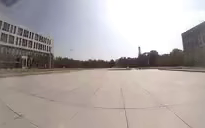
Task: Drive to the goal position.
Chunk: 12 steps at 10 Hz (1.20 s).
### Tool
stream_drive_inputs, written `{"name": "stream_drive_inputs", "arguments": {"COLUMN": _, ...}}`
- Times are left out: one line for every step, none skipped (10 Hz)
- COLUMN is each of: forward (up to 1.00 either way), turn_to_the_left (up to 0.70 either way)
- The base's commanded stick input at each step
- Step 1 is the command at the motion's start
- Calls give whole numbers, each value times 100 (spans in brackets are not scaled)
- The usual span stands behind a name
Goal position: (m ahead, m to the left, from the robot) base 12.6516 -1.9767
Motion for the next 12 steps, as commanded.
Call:
{"name": "stream_drive_inputs", "arguments": {"forward": 66, "turn_to_the_left": 0}}
{"name": "stream_drive_inputs", "arguments": {"forward": 66, "turn_to_the_left": 0}}
{"name": "stream_drive_inputs", "arguments": {"forward": 66, "turn_to_the_left": 0}}
{"name": "stream_drive_inputs", "arguments": {"forward": 66, "turn_to_the_left": 0}}
{"name": "stream_drive_inputs", "arguments": {"forward": 66, "turn_to_the_left": 0}}
{"name": "stream_drive_inputs", "arguments": {"forward": 66, "turn_to_the_left": 0}}
{"name": "stream_drive_inputs", "arguments": {"forward": 66, "turn_to_the_left": 0}}
{"name": "stream_drive_inputs", "arguments": {"forward": 66, "turn_to_the_left": 0}}
{"name": "stream_drive_inputs", "arguments": {"forward": 65, "turn_to_the_left": 0}}
{"name": "stream_drive_inputs", "arguments": {"forward": 62, "turn_to_the_left": 0}}
{"name": "stream_drive_inputs", "arguments": {"forward": 60, "turn_to_the_left": 0}}
{"name": "stream_drive_inputs", "arguments": {"forward": 60, "turn_to_the_left": 0}}
